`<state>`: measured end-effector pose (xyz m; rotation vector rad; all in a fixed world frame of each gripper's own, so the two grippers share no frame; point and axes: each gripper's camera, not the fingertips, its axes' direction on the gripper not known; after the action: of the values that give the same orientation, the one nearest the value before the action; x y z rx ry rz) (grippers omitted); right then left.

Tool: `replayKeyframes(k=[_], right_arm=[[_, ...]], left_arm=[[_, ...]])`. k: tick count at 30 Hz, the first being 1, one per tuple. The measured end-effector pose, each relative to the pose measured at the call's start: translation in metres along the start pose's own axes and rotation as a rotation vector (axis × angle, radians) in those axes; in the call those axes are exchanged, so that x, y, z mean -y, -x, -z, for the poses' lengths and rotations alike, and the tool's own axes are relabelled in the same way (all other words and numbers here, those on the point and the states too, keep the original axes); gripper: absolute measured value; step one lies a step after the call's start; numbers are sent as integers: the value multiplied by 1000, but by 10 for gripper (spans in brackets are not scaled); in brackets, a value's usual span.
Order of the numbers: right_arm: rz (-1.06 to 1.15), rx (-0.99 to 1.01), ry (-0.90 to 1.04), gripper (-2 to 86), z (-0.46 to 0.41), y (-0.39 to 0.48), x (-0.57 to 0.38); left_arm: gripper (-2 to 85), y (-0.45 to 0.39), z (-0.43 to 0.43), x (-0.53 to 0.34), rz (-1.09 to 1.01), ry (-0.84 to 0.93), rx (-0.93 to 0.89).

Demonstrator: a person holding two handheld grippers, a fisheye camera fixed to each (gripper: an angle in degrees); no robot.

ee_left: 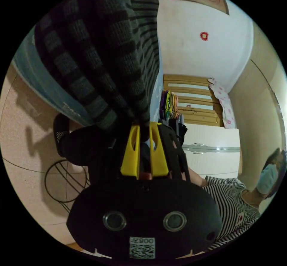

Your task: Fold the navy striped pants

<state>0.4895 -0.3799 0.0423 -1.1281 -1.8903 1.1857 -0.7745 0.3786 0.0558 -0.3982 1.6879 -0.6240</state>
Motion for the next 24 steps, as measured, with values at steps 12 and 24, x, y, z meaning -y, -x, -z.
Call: replayKeyframes(k=[12,24], right_arm=[[-45,305,-33,169,45,-50,-20],[-128,428,-95,176,75,-80,-45]], left_arm=[[48,-32,38,15,-61,-87,-93],[52,-4,53,23,31,-80,-155]])
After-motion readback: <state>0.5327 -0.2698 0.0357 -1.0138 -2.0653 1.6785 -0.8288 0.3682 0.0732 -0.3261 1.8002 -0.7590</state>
